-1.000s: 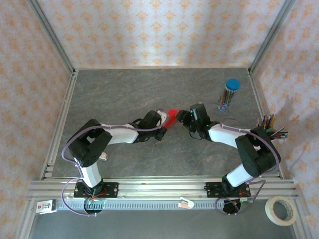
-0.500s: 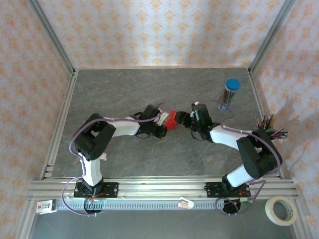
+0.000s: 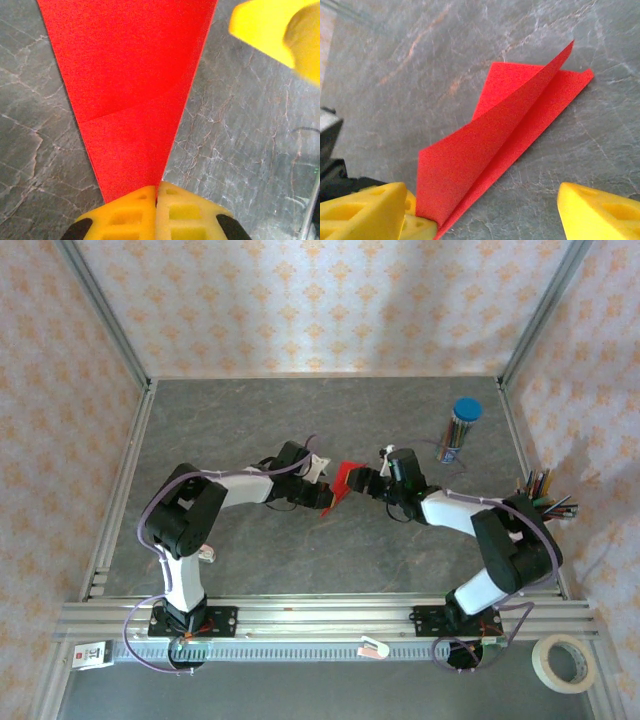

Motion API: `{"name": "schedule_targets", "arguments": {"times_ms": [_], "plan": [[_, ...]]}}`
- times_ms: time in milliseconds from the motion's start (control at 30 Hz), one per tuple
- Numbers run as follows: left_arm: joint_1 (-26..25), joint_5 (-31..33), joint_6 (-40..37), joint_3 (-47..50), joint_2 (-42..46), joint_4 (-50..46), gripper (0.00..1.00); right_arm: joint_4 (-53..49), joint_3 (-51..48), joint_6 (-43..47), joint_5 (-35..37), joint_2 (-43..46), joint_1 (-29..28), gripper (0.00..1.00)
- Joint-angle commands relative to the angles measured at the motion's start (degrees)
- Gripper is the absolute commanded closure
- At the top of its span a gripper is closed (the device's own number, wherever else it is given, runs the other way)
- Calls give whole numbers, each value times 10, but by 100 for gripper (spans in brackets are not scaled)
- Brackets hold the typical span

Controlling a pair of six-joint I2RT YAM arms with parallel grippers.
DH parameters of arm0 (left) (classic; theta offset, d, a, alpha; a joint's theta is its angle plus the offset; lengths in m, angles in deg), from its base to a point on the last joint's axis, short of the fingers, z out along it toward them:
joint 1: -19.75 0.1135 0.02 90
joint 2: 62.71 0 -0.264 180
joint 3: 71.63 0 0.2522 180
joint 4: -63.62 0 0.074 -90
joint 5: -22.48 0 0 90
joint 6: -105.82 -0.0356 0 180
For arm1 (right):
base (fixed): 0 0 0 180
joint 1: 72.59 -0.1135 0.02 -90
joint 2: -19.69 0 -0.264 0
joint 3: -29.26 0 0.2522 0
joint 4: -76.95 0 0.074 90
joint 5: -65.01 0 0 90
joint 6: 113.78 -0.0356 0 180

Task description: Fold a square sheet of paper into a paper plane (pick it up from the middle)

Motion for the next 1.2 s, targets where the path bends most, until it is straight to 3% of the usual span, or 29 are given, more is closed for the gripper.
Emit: {"name": "schedule_targets", "arguments": {"times_ms": [0, 133, 267, 867, 1167], "plan": [[9, -47, 31, -15, -10, 10, 100, -4, 17, 30, -21, -22, 2, 17], [16, -73, 48, -11, -30, 24, 100, -4, 23, 35, -15, -25, 2, 6], [23, -89, 59, -9, -38, 31, 100, -16, 34, 53, -13, -40, 2, 6], [38, -114, 103, 15, -47, 79, 100, -87, 110, 60, 14, -129, 2, 23], [38, -102, 103, 16, -52, 77, 99, -135, 138, 51, 60, -174, -10, 26]]}}
